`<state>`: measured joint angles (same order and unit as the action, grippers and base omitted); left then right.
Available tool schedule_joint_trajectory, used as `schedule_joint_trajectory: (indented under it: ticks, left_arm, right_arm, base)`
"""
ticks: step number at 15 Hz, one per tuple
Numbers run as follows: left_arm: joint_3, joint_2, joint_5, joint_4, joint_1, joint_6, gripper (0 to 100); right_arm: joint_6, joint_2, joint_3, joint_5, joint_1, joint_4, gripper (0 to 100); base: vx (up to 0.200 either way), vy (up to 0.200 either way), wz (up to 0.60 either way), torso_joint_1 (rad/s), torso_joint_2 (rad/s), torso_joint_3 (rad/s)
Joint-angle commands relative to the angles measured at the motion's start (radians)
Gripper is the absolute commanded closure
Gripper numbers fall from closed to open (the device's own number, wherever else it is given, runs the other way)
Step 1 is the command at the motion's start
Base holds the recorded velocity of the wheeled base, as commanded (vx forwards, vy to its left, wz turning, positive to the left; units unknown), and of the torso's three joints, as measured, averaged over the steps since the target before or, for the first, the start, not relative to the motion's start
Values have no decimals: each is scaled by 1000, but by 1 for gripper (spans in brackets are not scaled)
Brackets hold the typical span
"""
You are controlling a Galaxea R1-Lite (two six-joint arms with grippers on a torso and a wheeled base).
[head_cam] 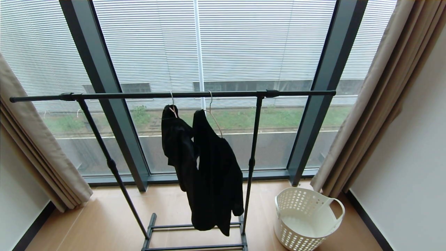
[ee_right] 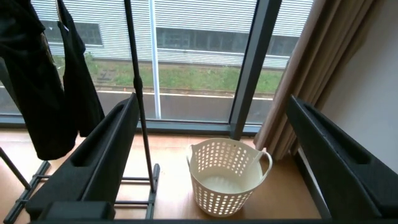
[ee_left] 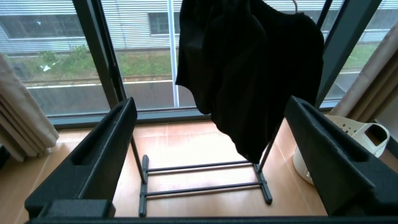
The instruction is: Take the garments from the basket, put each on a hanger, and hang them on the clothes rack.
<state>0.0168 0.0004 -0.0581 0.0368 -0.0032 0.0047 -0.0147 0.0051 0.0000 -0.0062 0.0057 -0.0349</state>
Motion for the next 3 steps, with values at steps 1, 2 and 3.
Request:
schedule_joint_trajectory:
  ticks: [1,2,3]
  left_arm:
    - [0,0,0,0,0,0,0]
    - [0,0,0,0,0,0,0]
    - [0,0,0,0,0,0,0]
  right_arm:
    - [-1,1,0,0,0,0,0]
    - [-1,1,0,0,0,0,0]
    - [-1,1,0,0,0,0,0]
  base:
    - [0,0,0,0,0,0]
    - [0,0,0,0,0,0]
    - [0,0,0,0,0,0]
